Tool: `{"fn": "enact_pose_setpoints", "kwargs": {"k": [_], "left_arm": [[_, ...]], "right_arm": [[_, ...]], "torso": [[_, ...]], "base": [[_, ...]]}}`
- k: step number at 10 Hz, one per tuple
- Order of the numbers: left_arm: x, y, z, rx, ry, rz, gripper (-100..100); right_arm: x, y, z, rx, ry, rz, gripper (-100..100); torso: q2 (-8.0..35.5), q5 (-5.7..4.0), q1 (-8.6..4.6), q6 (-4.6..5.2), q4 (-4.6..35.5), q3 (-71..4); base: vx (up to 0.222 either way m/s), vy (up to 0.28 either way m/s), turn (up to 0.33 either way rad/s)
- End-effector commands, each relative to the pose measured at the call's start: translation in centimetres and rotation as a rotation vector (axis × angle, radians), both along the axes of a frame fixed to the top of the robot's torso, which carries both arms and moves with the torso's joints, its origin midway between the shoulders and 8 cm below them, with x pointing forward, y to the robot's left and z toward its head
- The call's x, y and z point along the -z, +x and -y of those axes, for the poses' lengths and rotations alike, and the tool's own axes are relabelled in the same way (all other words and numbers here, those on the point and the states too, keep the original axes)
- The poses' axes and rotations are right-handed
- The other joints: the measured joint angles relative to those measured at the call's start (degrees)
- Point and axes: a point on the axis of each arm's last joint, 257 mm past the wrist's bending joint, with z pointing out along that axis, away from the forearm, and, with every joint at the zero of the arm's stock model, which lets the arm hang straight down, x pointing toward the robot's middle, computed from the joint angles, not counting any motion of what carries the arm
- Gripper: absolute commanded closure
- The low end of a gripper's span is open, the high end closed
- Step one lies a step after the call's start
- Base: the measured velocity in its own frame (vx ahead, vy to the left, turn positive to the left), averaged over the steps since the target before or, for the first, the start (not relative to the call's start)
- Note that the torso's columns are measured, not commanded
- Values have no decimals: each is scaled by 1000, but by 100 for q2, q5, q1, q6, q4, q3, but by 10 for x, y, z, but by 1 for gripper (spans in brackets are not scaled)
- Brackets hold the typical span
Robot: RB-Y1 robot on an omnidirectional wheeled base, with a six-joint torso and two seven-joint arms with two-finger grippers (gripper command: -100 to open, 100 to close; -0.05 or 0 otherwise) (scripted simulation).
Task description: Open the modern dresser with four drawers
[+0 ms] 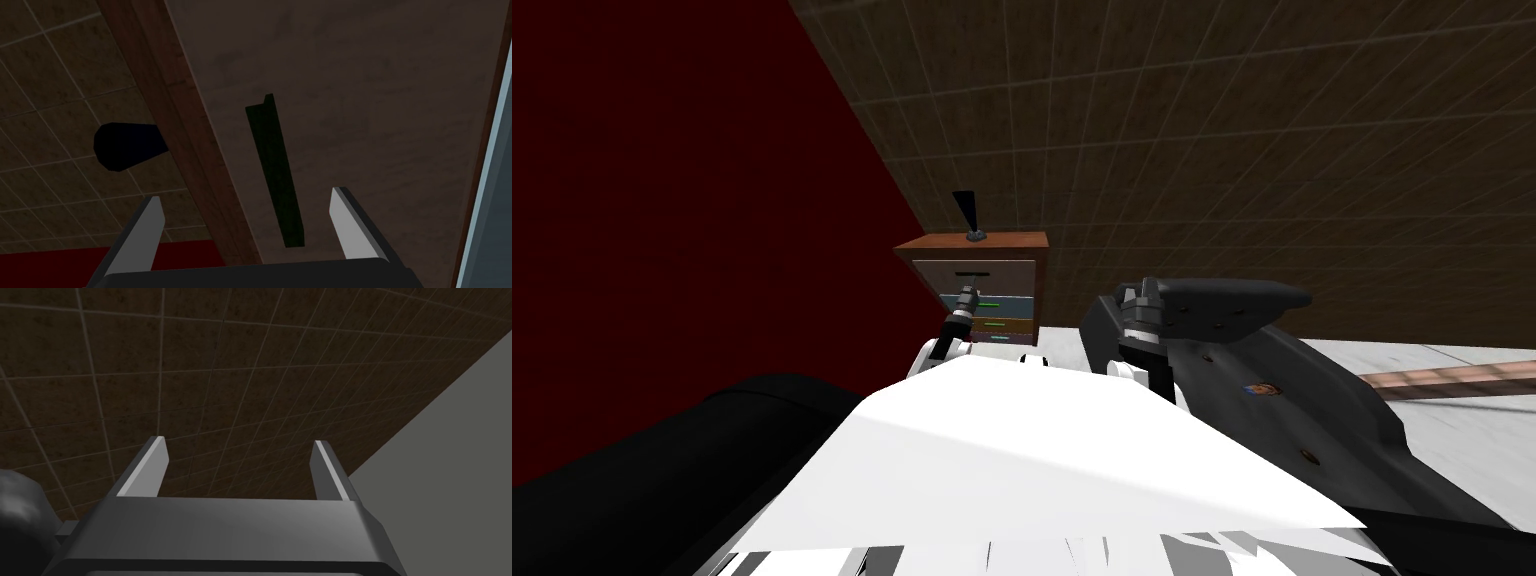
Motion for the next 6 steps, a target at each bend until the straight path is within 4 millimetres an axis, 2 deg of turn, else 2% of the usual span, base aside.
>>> {"fn": "enact_pose_setpoints", "kwargs": {"k": [1, 3, 5, 6], "left_arm": [[16, 4, 1, 0, 5, -57, -100], [26, 7, 1, 2, 14, -95, -100], [17, 4, 2, -3, 11, -86, -100], [20, 5, 3, 0, 12, -84, -100]], "right_arm": [[0, 0, 0, 0, 0, 0, 0], [0, 0, 0, 0, 0, 0, 0], [0, 0, 0, 0, 0, 0, 0], [0, 0, 0, 0, 0, 0, 0]], "torso": [[-3, -1, -5, 1, -1, -2], [-17, -2, -8, 0, -5, -10], [8, -2, -6, -1, 1, 3], [-8, -2, -5, 0, -1, -3]], "base": [[116, 0, -92], [132, 6, -64], [81, 6, -19], [67, 6, -7]]}}
